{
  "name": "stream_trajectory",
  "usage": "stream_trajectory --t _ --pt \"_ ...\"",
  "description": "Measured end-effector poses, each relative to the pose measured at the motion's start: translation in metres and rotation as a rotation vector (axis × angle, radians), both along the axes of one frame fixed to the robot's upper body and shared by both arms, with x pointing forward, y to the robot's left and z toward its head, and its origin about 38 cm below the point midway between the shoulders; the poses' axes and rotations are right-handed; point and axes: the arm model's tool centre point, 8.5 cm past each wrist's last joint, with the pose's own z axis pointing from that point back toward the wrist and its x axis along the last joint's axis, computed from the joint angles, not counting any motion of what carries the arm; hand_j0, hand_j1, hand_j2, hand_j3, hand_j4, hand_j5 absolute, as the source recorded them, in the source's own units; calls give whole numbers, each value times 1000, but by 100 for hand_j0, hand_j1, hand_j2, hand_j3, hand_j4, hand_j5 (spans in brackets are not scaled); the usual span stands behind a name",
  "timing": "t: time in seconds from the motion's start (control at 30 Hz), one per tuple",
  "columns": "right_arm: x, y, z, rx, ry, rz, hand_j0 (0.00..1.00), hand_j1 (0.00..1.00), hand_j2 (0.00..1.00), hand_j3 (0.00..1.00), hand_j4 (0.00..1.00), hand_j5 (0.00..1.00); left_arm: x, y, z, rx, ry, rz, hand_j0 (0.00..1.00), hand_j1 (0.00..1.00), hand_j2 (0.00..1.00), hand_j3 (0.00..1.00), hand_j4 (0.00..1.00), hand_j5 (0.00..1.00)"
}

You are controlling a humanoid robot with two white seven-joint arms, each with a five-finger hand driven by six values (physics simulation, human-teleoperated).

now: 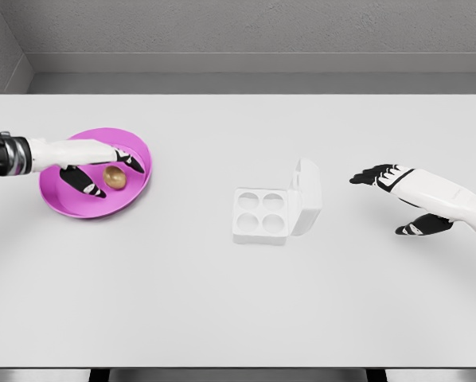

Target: Pack egg into the box and close the box lid

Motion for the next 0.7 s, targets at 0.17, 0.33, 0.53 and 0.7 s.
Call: stream_trajectory --t 0.17,0.33,0.53,0.7 --pt "0 0 0 0 0 0 100 100 100 100 100 100 2 3 0 5 -2 9 78 78 78 78 78 78" --pt "0 0 0 0 0 0 100 100 100 100 100 100 1 2 -4 5 4 9 76 76 76 76 76 76" --pt "0 0 0 0 0 0 100 100 100 100 100 100 1 0 -5 5 5 7 70 70 70 70 70 70" --pt "0 0 0 0 0 0 100 100 100 100 100 100 2 1 -5 6 5 9 67 67 67 67 67 67"
